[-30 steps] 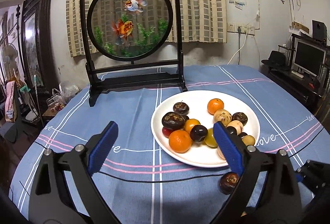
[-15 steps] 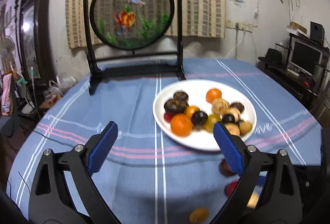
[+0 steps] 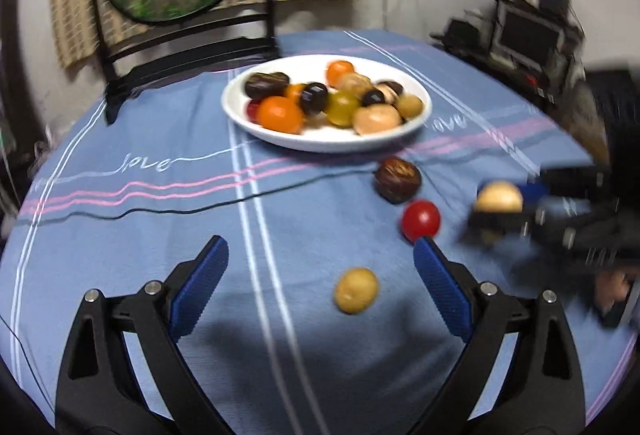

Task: Organize fruits
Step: 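Grasp a small yellow fruit with the left tool while the right tool grasps a large pale fruit, then place the yellow fruit on the plate with left tool while right tool places the pale fruit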

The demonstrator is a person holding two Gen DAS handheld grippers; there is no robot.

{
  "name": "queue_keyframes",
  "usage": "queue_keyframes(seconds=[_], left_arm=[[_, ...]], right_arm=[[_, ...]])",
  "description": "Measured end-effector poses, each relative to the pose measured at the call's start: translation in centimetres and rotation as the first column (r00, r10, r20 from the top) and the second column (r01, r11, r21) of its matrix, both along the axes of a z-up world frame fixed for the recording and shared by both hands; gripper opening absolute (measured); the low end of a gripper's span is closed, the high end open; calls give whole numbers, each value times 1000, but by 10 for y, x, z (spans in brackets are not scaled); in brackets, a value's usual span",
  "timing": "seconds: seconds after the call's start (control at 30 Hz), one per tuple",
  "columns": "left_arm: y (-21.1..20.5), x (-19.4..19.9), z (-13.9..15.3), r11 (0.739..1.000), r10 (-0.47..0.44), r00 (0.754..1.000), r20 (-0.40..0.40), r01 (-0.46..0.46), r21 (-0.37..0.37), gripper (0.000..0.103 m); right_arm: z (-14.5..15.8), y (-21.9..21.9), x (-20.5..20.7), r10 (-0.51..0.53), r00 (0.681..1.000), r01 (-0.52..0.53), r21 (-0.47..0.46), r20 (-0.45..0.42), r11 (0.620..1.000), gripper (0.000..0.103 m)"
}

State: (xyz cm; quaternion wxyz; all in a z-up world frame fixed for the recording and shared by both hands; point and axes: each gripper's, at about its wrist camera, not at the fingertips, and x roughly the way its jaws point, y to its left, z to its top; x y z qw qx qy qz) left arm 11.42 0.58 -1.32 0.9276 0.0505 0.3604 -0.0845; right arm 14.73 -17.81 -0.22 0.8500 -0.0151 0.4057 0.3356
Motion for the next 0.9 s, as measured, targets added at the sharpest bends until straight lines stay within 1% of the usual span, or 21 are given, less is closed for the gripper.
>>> queue_keyframes(seconds=[0.03,0.1,0.13,0.17,0.2,0.27,0.33,0.4,0.43,0.53,0.67,0.77,0.87,0.9], left_arm=[[-5,0,-3,1000,-14,1000,-8,14,22,96],[-8,2,-8,999,-38,999,-34,39,23,94],[-9,3,-11,999,-49,998,-47,50,19,88],[-10,4,-13,998,-57,997,-60,58,15,74],[-10,5,-15,998,-62,995,-73,63,12,67],[-11,9,-20,998,-66,993,-101,67,6,44],[-10,13,-25,998,-69,989,-134,69,-5,35],[-11,13,-27,997,-78,986,-147,76,-18,32],[-12,12,-27,997,-83,985,-149,82,-15,26],[-16,9,-25,997,-81,988,-134,82,6,26],[-9,15,-4,998,-57,994,-88,55,-31,26],[-6,42,29,999,-35,999,-19,35,-26,25],[-8,81,52,999,-5,1000,22,6,-35,25],[-8,92,56,999,5,1000,29,-4,-35,25]], right_arm=[[1,-5,1,-11,1000,11,8,-3,1000,37],[2,-10,2,-22,1000,22,18,-8,1000,37],[2,-11,2,-24,1000,24,20,-9,1000,37],[3,-10,2,-24,1000,24,22,-9,999,37],[4,-10,2,-21,1000,21,26,-6,999,37],[4,-10,1,-17,1000,18,29,-7,999,37],[4,-11,1,-21,1000,22,31,-8,999,37],[4,-12,2,-24,1000,25,34,-13,999,37],[4,-12,2,-27,1000,27,35,-14,999,37],[4,-14,3,-37,999,38,38,-12,999,37],[9,-21,6,-68,998,68,60,1,996,37],[21,-24,19,-101,995,99,73,23,992,37],[38,-19,43,-134,989,129,68,67,989,37],[42,-16,51,-141,987,136,67,77,988,37]])
